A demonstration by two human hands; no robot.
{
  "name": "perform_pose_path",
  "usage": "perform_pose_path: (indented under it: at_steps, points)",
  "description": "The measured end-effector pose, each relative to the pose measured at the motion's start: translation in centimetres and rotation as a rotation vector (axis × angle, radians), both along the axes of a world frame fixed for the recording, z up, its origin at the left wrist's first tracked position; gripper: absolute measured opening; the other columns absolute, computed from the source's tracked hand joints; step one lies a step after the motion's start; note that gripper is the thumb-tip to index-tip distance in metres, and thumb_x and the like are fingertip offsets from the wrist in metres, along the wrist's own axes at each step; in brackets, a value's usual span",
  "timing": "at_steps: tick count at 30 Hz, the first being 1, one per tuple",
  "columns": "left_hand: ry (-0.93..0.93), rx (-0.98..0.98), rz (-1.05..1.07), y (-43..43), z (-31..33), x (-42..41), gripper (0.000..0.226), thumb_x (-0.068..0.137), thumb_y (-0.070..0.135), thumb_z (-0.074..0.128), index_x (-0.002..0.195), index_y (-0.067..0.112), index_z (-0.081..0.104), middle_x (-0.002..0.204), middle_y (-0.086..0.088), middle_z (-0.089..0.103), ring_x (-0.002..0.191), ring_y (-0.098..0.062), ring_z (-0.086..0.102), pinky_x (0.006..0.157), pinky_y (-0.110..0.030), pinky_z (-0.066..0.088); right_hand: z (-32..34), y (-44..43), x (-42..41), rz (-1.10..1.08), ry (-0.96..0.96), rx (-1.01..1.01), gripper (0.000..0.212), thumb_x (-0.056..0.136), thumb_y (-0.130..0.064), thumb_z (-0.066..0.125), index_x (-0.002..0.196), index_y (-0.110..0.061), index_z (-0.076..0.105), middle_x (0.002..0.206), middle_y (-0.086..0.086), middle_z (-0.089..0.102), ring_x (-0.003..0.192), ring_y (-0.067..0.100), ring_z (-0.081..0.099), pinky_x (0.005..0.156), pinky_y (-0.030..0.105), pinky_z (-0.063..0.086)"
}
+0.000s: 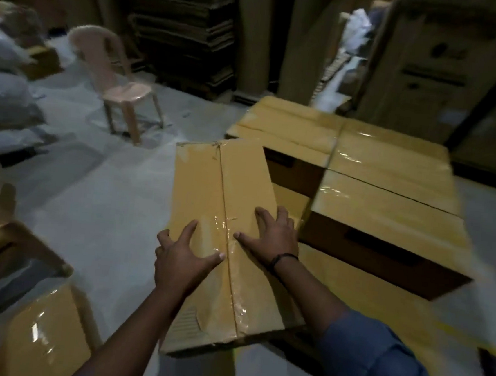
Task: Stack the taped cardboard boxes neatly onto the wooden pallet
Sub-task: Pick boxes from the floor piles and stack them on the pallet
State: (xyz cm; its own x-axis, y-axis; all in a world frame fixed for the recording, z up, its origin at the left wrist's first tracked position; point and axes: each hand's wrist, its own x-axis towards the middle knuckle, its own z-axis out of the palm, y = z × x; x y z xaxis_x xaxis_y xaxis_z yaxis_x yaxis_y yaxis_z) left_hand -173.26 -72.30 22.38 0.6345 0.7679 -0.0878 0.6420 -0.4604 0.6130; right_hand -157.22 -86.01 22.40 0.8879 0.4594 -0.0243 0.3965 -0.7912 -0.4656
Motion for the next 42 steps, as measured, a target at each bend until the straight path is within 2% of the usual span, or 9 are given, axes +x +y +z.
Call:
perform_pose_path:
  at_steps: [8, 16, 25, 32, 37, 42]
  points:
    - [-0.071, 0.072, -0.318, -9.8, 3.2, 8.7, 0.110, 0.059, 0.078, 0.083, 0.153, 0.047, 0.035, 0.158, -0.012, 0.019, 0.139, -0.045, 0.039, 0.103, -0.056, 0.047, 2.8, -14.2, 4.1, -0.286, -0.039, 0.069, 0.085, 0.069, -0.084, 0.065, 0.142, -0.046, 0.041, 0.164, 0.007, 0.017, 0.143, 0.033, 0.028, 0.111, 0.047, 0.038]
    - [-0.095, 0.089, -0.612, -15.4, 4.6, 14.7, 0.110, 0.058, 0.077, 0.084, 0.153, 0.050, 0.035, 0.159, -0.014, 0.020, 0.140, -0.044, 0.039, 0.100, -0.053, 0.051, 3.7, -22.6, 4.8, -0.584, -0.086, 0.122, 0.087, 0.067, -0.084, 0.068, 0.142, -0.045, 0.045, 0.163, 0.005, 0.017, 0.144, 0.032, 0.028, 0.112, 0.049, 0.039]
    - [-0.064, 0.170, -1.000, -18.9, 4.8, 19.5, 0.112, 0.056, 0.084, 0.079, 0.153, 0.053, 0.032, 0.159, -0.013, 0.018, 0.143, -0.045, 0.035, 0.107, -0.052, 0.047, 2.5, -27.0, 1.1, -0.972, -0.137, 0.170, 0.087, 0.068, -0.083, 0.067, 0.143, -0.043, 0.048, 0.163, 0.008, 0.021, 0.145, 0.032, 0.028, 0.113, 0.045, 0.036]
    - [-0.023, 0.212, -1.272, -22.9, 3.5, 21.1, 0.111, 0.060, 0.081, 0.079, 0.155, 0.053, 0.027, 0.162, -0.010, 0.016, 0.145, -0.043, 0.033, 0.108, -0.053, 0.048, 0.0, -29.2, -3.1, -1.219, -0.140, 0.182, 0.087, 0.071, -0.081, 0.064, 0.146, -0.040, 0.046, 0.162, 0.009, 0.020, 0.146, 0.034, 0.027, 0.114, 0.049, 0.037]
    - [0.004, 0.215, -1.409, -25.8, 2.8, 22.1, 0.109, 0.063, 0.077, 0.081, 0.155, 0.051, 0.028, 0.162, -0.011, 0.016, 0.146, -0.041, 0.030, 0.109, -0.053, 0.045, -1.3, -30.5, -5.0, -1.346, -0.129, 0.180, 0.087, 0.074, -0.079, 0.064, 0.147, -0.037, 0.045, 0.162, 0.009, 0.018, 0.143, 0.033, 0.028, 0.113, 0.050, 0.039]
    - [0.061, 0.240, -1.506, -27.5, 1.2, 23.6, 0.111, 0.062, 0.081, 0.078, 0.155, 0.054, 0.024, 0.163, -0.013, 0.014, 0.146, -0.042, 0.031, 0.109, -0.056, 0.046, -2.4, -31.1, -5.4, -1.435, -0.097, 0.162, 0.086, 0.075, -0.078, 0.066, 0.148, -0.036, 0.045, 0.161, 0.012, 0.018, 0.141, 0.035, 0.030, 0.111, 0.048, 0.039]
